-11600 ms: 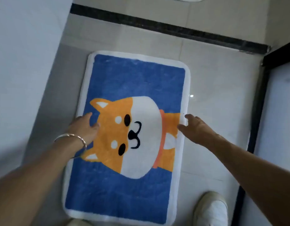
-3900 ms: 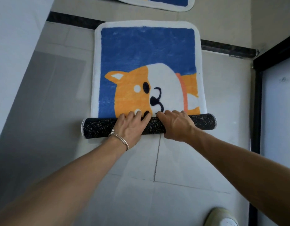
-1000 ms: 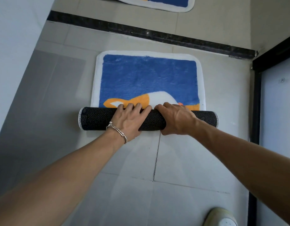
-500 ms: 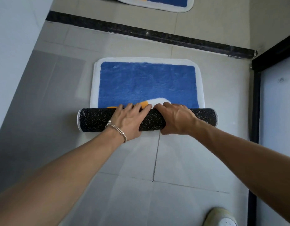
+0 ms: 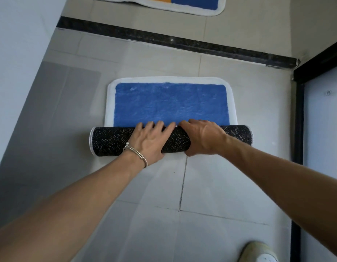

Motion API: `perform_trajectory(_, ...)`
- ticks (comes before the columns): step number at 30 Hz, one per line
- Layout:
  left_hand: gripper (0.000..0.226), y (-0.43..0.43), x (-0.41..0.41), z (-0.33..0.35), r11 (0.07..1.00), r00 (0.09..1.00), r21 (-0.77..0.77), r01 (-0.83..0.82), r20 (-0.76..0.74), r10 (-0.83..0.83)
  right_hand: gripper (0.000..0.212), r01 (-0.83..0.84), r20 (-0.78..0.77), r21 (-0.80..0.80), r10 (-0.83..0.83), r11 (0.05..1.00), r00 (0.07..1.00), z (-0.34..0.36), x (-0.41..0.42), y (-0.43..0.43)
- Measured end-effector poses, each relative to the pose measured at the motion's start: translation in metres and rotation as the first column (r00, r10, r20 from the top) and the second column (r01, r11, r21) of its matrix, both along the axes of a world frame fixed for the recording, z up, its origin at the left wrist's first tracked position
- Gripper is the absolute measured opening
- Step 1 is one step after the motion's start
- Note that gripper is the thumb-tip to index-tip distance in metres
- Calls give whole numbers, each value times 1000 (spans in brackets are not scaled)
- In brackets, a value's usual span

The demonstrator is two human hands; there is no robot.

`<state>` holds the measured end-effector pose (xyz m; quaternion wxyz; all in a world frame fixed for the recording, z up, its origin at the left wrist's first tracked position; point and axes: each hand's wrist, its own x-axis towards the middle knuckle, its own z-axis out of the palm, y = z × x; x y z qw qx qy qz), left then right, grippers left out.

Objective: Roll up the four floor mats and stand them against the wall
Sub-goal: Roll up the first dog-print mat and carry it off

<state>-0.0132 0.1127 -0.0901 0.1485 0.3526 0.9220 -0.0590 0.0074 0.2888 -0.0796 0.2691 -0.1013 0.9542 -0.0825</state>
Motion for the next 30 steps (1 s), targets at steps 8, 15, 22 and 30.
perform_trajectory(8,64,8,-23,15,998,960,-14,-58,275,59,84,-76,-182,88,91,993,979,3,17,-3)
perform_trajectory(15,76,-1,-4,6,999,997,33,-30,78,27,62,9,57,-44,-6,999,998,10,-6,-6)
perform_trajectory(22,64,2,-18,10,997,985,-49,-64,158,71,78,-35,-119,11,36,999,992,5,5,-14)
perform_trajectory(30,55,-2,-21,18,991,917,-89,-97,379,124,72,-64,-118,65,71,996,990,1,10,-22)
